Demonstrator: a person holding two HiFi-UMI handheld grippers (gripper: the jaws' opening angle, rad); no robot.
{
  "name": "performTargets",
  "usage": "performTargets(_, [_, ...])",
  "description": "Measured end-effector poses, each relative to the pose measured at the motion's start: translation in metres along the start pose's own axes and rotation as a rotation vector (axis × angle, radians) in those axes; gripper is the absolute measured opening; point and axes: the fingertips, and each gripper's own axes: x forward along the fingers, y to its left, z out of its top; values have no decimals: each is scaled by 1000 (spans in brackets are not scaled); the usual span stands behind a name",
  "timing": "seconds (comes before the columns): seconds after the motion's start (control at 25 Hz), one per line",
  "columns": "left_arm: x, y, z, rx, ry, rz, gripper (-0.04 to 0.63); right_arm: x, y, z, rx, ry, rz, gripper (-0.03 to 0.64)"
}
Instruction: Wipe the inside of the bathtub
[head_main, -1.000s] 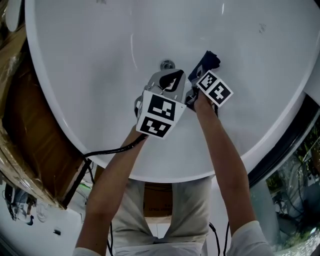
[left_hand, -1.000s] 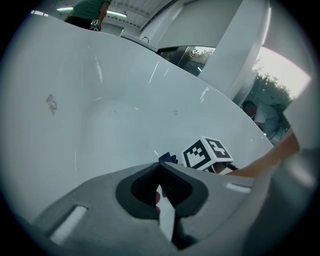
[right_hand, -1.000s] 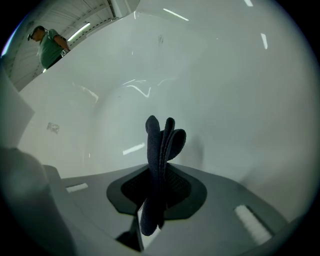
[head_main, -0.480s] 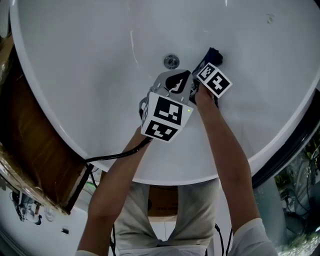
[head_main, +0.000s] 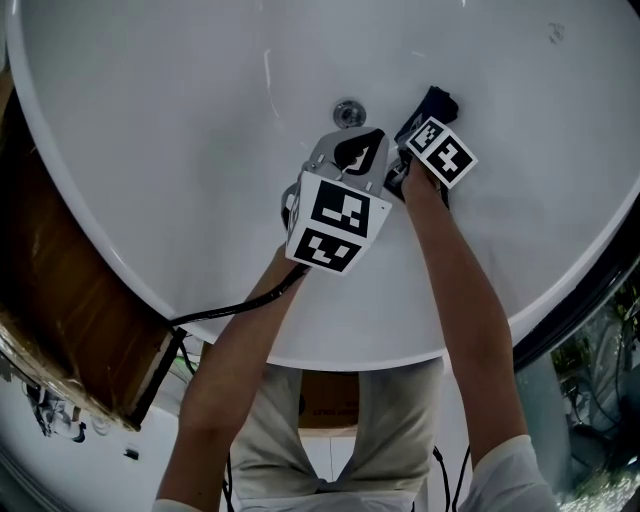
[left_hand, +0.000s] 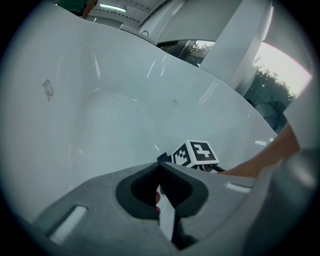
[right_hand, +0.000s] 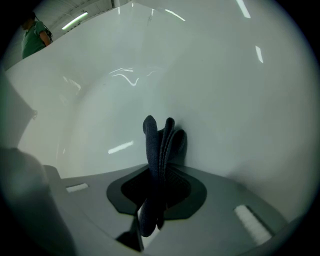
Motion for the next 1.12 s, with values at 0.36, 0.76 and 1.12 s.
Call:
performTargets(0.36, [0, -16, -2, 2, 15, -20, 0, -12, -17, -1, 80, 7, -100, 61])
performTargets(0.76, [-7, -28, 11, 17, 24, -24, 0, -36, -27, 5, 148, 20, -115, 61])
performTargets(1.12, [-16, -45, 19, 40, 31, -46, 0, -66, -35, 8, 217, 32, -129, 60])
